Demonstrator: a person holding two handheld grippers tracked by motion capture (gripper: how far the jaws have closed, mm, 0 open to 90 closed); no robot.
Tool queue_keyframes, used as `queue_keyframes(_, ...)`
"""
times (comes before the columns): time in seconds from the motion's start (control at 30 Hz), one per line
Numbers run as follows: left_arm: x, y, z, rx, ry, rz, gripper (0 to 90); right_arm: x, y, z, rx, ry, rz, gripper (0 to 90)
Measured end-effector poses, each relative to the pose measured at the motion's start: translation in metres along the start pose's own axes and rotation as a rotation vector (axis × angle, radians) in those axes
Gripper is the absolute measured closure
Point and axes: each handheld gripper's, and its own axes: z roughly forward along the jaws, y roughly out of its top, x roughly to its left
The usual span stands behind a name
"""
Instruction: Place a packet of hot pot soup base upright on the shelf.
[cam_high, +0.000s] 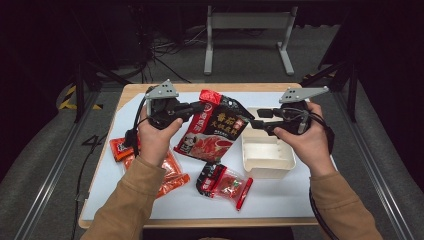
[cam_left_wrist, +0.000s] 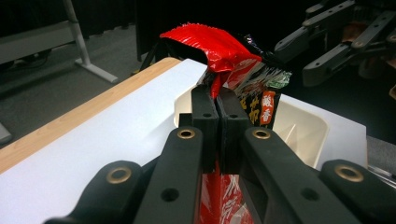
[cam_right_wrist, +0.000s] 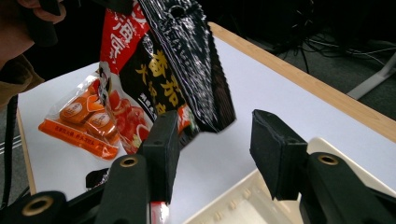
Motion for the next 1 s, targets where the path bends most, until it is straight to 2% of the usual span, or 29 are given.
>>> queue_keyframes(0.23, -0.003, -0.001, 0.001, -0.009, -0.023, -0.001, 88.1, 0.003, 0.002, 0.016, 0.019, 0.026, -0.002, 50.8)
queue_keyframes(0.37, -0.006, -0.001, 0.002, -0.021, -0.034, -0.017, 88.1, 0.004, 0.003, 0.023, 0.028, 0.036, -0.002, 51.6)
queue_keyframes(0.47, -0.007, 0.000, 0.002, -0.024, -0.039, -0.015, 88.1, 0.006, 0.004, 0.025, 0.032, 0.039, -0.012, 54.8)
queue_keyframes(0.57, -0.008, 0.000, 0.001, -0.026, -0.038, -0.006, 88.1, 0.006, 0.005, 0.026, 0.033, 0.049, -0.008, 65.1)
queue_keyframes(0.67, -0.010, 0.000, 0.000, -0.034, -0.038, -0.009, 88.0, 0.006, 0.005, 0.026, 0.027, 0.064, 0.001, 71.5)
queue_keyframes(0.8, -0.011, 0.000, -0.001, -0.041, -0.038, -0.008, 87.9, 0.003, 0.005, 0.023, 0.000, 0.075, 0.020, 74.2)
queue_keyframes(1.0, -0.011, -0.001, -0.002, -0.049, -0.043, -0.018, 87.5, 0.004, 0.007, 0.020, -0.005, 0.068, 0.021, 76.7)
